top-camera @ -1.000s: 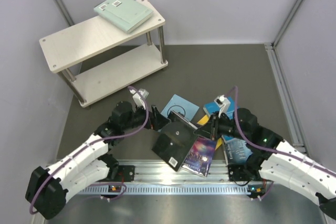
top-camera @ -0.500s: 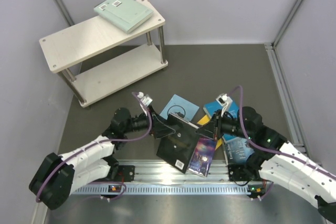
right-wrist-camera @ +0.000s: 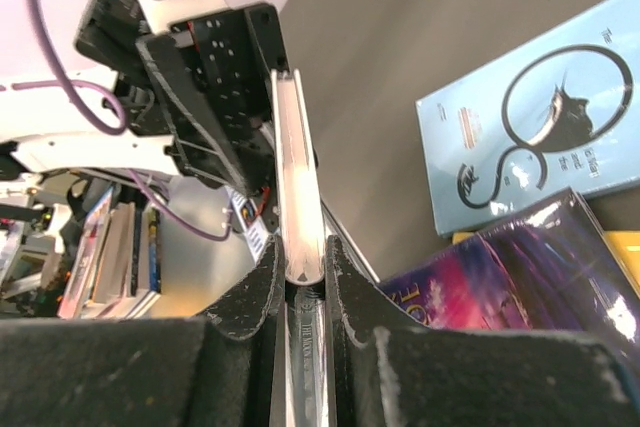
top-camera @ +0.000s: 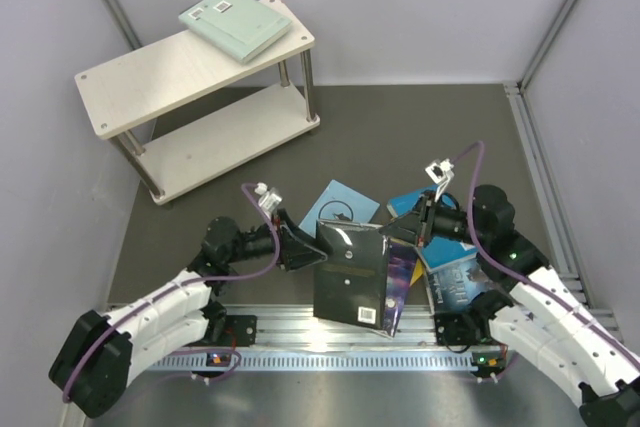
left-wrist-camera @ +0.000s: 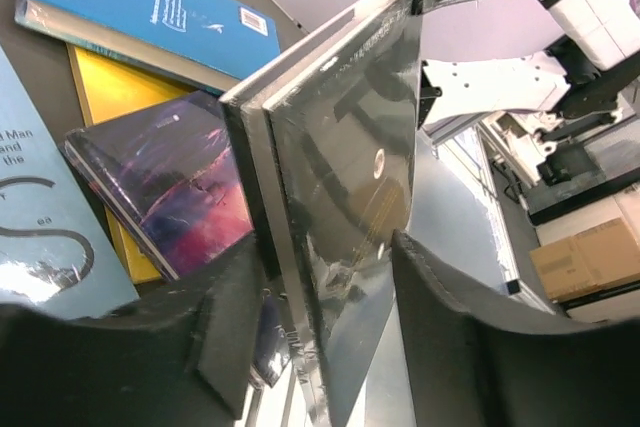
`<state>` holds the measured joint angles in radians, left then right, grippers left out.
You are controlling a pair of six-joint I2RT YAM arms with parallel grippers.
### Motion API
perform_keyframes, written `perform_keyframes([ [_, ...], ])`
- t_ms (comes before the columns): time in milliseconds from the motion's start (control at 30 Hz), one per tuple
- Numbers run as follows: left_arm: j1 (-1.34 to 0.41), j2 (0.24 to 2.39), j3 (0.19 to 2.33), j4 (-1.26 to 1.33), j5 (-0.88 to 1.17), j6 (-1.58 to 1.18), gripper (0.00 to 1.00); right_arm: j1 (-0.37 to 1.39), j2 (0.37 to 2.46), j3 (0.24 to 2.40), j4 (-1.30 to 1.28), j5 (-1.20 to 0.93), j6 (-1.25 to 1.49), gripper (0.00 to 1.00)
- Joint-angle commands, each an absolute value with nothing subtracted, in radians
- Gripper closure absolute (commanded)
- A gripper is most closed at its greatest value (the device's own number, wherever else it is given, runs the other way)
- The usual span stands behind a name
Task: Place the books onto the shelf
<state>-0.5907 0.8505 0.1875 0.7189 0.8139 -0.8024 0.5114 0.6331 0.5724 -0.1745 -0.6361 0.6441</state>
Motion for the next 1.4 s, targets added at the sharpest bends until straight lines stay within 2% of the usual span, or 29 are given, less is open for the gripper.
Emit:
perform_keyframes([
  [0,-0.612,0.844,0.178,0.837,0.882,-0.836,0.47,0.479,0.652,0.597,0.046,-0.641,0.709,1.00],
  [67,-0.627,0.868,0.183,0.863,0.876,-0.845,0.54,0.479,0.666,0.581,0.096,-0.643,0.736,1.00],
  [233,-0.669,0.951,0.207,0.929,0.861,-0.861,0.52,0.479,0.701,0.549,0.166,-0.647,0.759,1.00],
  [333,-0.701,0.992,0.215,0.998,0.847,-0.885,0.54,0.479,0.729,0.548,0.182,-0.641,0.753,1.00],
  [400,-0.713,1.006,0.221,1.019,0.839,-0.900,0.61,0.479,0.744,0.548,0.186,-0.629,0.749,1.00],
  [433,-0.715,1.011,0.224,1.019,0.835,-0.902,0.80,0.479,0.747,0.548,0.187,-0.624,0.747,1.00],
  [500,-0.715,1.005,0.225,1.003,0.796,-0.896,0.98,0.477,0.755,0.545,0.186,-0.609,0.744,1.00],
  [633,-0.715,0.924,0.242,0.808,0.660,-0.832,1.00,0.468,0.768,0.548,0.146,-0.580,0.741,0.99],
  [667,-0.715,0.907,0.256,0.751,0.637,-0.818,1.00,0.466,0.775,0.561,0.124,-0.571,0.729,0.90],
  [700,-0.715,0.891,0.290,0.708,0.617,-0.805,1.00,0.465,0.776,0.568,0.098,-0.546,0.721,0.76],
  [733,-0.715,0.862,0.311,0.662,0.562,-0.786,1.00,0.456,0.776,0.575,0.057,-0.535,0.713,0.38],
  [767,-0.715,0.848,0.334,0.564,0.540,-0.772,1.00,0.454,0.775,0.592,0.026,-0.522,0.698,0.20],
  [800,-0.715,0.836,0.386,0.520,0.511,-0.755,1.00,0.446,0.772,0.601,0.003,-0.476,0.689,0.10],
  [833,-0.712,0.813,0.420,0.459,0.453,-0.718,1.00,0.443,0.764,0.615,-0.049,-0.445,0.678,0.04],
  [967,-0.704,0.811,0.628,0.145,0.318,-0.621,1.00,0.417,0.723,0.741,-0.335,-0.241,0.623,0.00],
  [1100,-0.693,0.868,0.875,0.065,0.273,-0.560,1.00,0.391,0.664,0.790,-0.428,-0.080,0.609,0.00],
  [1367,-0.601,1.158,1.412,-0.092,0.299,-0.477,1.00,0.385,0.632,0.739,-0.434,-0.104,0.637,0.00],
])
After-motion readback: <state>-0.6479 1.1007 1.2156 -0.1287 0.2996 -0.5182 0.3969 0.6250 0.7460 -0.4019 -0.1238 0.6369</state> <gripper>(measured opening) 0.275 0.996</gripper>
